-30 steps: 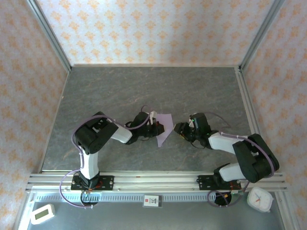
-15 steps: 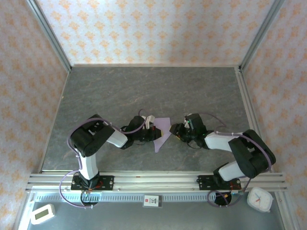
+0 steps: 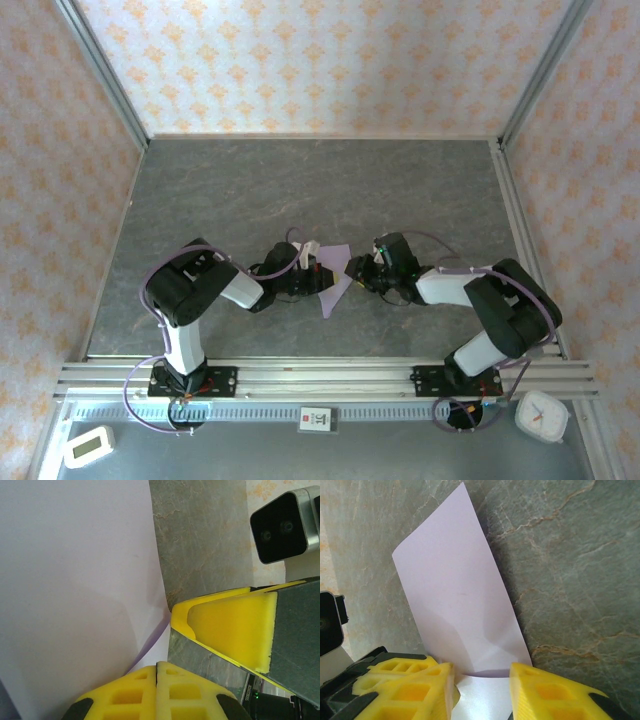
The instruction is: Fold a paper plane with a square sheet of paper (pick it up from the middle)
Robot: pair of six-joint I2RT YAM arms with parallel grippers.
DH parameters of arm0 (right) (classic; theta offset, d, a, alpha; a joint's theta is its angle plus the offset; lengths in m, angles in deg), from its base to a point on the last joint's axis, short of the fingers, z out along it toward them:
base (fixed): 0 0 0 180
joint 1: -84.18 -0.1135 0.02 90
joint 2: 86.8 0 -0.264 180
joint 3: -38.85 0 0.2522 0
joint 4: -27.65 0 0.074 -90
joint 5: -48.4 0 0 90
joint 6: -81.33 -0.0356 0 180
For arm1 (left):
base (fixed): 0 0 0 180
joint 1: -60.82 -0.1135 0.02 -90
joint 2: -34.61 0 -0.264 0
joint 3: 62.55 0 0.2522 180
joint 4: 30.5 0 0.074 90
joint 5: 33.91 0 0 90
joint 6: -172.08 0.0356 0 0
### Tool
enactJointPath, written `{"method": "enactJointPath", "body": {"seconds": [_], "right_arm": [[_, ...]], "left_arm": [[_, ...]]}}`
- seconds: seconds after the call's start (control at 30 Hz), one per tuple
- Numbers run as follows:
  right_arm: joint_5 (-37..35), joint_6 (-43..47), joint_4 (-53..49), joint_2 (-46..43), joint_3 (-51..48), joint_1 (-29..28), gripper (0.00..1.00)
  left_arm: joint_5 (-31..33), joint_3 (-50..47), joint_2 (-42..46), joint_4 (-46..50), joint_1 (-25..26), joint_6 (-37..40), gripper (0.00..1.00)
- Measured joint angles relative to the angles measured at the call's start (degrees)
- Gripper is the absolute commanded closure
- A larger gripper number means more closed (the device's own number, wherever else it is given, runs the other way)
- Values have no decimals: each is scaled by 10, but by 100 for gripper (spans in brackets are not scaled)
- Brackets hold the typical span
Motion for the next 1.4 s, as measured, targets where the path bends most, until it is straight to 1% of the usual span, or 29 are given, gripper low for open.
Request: {"method": "enactJointPath", "body": {"seconds": [0.17,0.3,0.37,0.53,0.77,0.93,1.0,1.1,1.17,1.2,1.27,1.33,1.4], "right_arm": [[-7,0,-5,-5,-1,0,56],[-24,-1,-28,-51,-11,0,56],[-28,-1,-28,-56,-11,0,56],[-28,-3,-28,-48,-15,-2,59],[-33,-10,-28,-12,-1,-24,61],[-40,-14,-34,20,32,-46,70],[-40,-13,-35,27,45,-54,76],[-43,-14,-38,28,59,-56,77],[-44,-10,-40,28,66,-56,83],[-47,-9,-40,27,67,-56,85],[-50,-10,-46,23,67,-56,84],[-56,-10,-55,15,67,-56,79],[-64,-7,-62,4,66,-56,76]], "left_arm": [[-1,-1,0,-5,-1,0,100],[-10,-16,-2,-33,-10,-5,100],[-13,-20,-4,-39,-14,-9,100],[-16,-26,-7,-59,-15,-12,100],[-21,-31,-7,-79,-15,-14,100],[-28,-40,-12,-98,-15,-24,100],[-29,-44,-12,-102,-15,-28,100],[-29,-46,-13,-107,-16,-28,100],[-30,-46,-13,-111,-18,-28,100],[-30,-46,-13,-112,-19,-28,100],[-30,-46,-13,-114,-19,-28,100],[-31,-46,-13,-116,-19,-28,100],[-33,-46,-12,-118,-21,-28,100]]}}
